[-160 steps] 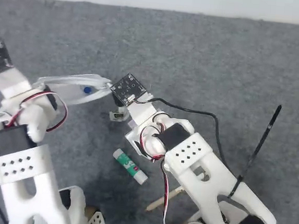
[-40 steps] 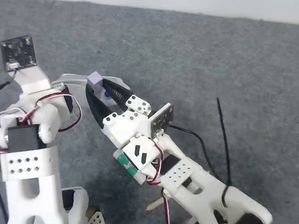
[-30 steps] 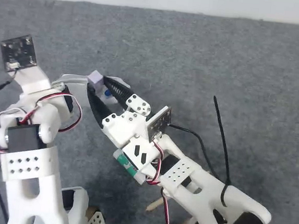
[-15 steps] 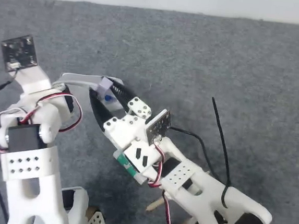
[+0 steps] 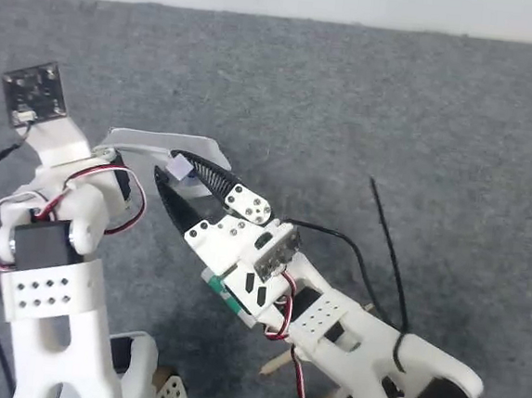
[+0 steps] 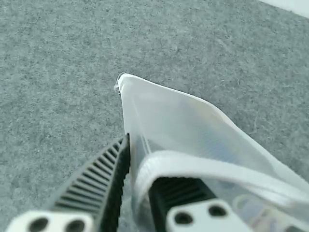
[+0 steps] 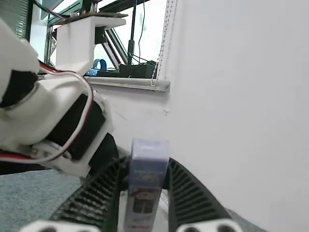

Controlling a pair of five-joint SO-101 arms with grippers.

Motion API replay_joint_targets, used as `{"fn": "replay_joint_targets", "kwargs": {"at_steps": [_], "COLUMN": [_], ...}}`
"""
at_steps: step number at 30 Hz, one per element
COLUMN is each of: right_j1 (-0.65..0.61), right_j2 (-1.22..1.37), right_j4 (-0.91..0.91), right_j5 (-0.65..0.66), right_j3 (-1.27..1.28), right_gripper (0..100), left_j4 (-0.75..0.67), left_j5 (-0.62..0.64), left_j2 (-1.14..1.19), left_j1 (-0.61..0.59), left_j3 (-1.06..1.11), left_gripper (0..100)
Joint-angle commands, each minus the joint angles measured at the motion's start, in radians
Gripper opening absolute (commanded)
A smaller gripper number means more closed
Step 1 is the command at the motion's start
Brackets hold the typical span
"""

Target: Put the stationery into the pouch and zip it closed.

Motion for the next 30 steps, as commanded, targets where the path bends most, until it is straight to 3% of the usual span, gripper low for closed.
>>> {"fn": "replay_joint_targets", "kwargs": {"at_steps": [1,5,11,16,22,30], "right_j1": [-0.013,0.004,0.002,0.002,-0.036,-0.05], "right_j2": [0.054,0.134,0.154,0.153,0.153,0.153], "right_j4": [-0.084,-0.13,-0.127,-0.127,-0.13,-0.119], "right_j5": [0.017,0.018,0.02,0.023,0.14,0.141], "right_j3": [-0.044,-0.084,-0.075,-0.066,-0.025,-0.017], "right_gripper": [1.3,1.9,15.7,11.9,11.7,11.7], "left_j4": [-0.035,-0.04,-0.04,-0.04,-0.04,-0.041], "left_j5": [-0.006,-0.006,-0.006,-0.006,-0.006,-0.006], "left_j2": [-0.002,-0.002,-0.002,-0.002,-0.002,-0.002], "left_j1": [0.003,0.003,0.003,0.003,0.003,0.003], "left_j3": [-0.004,-0.004,-0.004,-0.004,-0.002,0.007], "left_gripper": [1,1,1,1,1,1]}}
